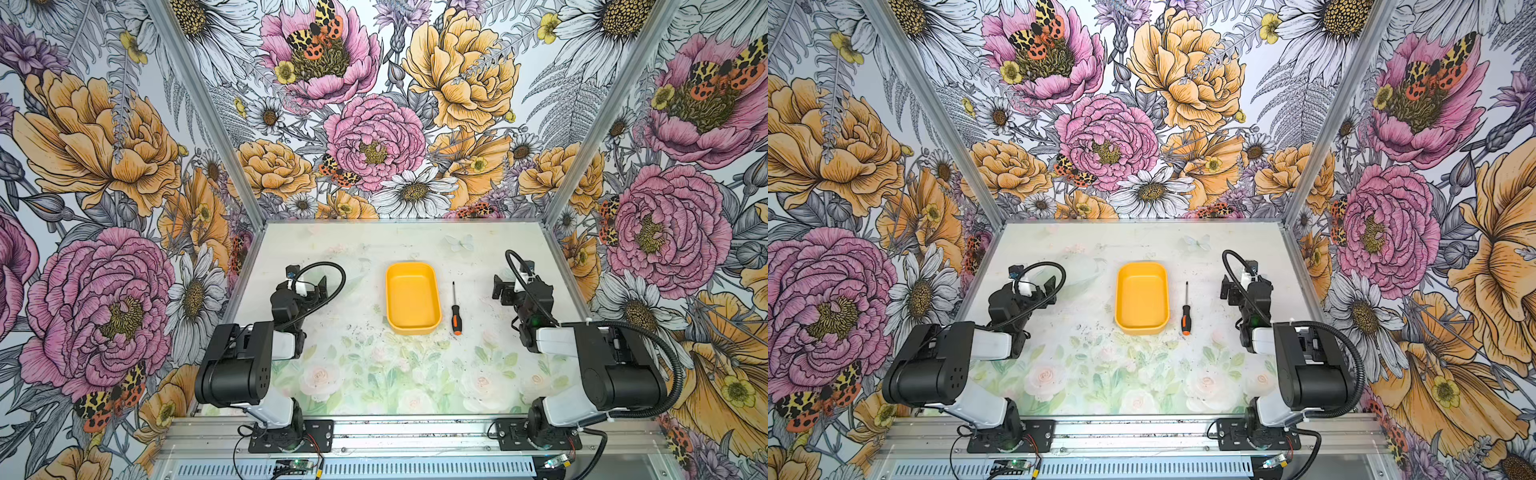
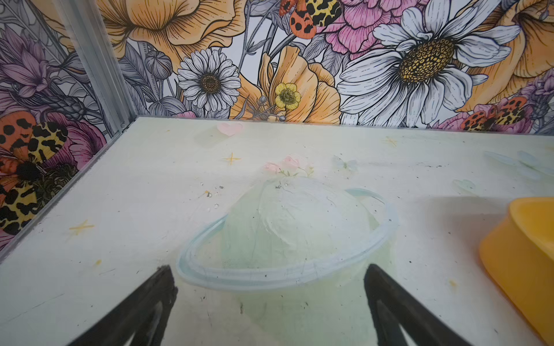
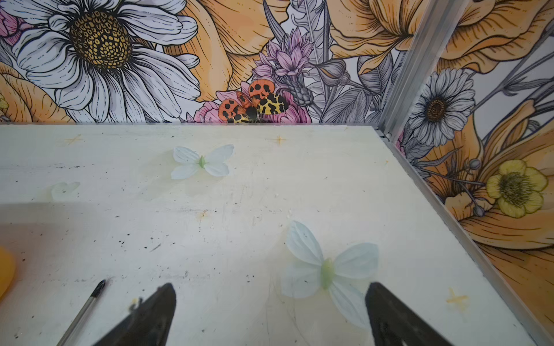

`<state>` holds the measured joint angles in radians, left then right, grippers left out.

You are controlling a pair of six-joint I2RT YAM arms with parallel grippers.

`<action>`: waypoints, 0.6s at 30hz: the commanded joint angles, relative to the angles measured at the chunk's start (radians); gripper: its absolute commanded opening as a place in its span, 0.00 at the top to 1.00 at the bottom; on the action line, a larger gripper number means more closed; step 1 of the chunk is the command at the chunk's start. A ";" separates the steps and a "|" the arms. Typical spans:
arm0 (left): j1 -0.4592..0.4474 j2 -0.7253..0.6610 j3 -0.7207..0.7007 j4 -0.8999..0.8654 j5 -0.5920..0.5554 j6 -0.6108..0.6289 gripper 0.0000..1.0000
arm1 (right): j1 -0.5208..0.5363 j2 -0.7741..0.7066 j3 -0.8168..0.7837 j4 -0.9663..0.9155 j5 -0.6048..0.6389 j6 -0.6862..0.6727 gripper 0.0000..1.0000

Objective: Put the screwdriver in the bin
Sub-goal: Pick up the screwdriver from the middle-right of the table.

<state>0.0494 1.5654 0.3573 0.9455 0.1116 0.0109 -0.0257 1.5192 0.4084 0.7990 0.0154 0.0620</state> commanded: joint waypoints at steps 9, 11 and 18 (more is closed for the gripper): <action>-0.015 -0.050 0.042 -0.066 -0.086 0.004 0.01 | -0.004 0.010 -0.006 0.039 0.014 0.009 0.01; -0.017 -0.119 0.071 -0.175 -0.095 0.003 0.01 | -0.001 -0.011 0.005 -0.001 0.061 0.024 0.01; -0.048 -0.305 0.138 -0.366 -0.025 -0.013 0.01 | 0.007 -0.224 0.145 -0.405 0.099 0.075 0.03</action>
<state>0.0257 1.3075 0.4770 0.6666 0.0475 0.0078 -0.0250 1.3941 0.4824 0.5579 0.0978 0.0921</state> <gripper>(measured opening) 0.988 0.974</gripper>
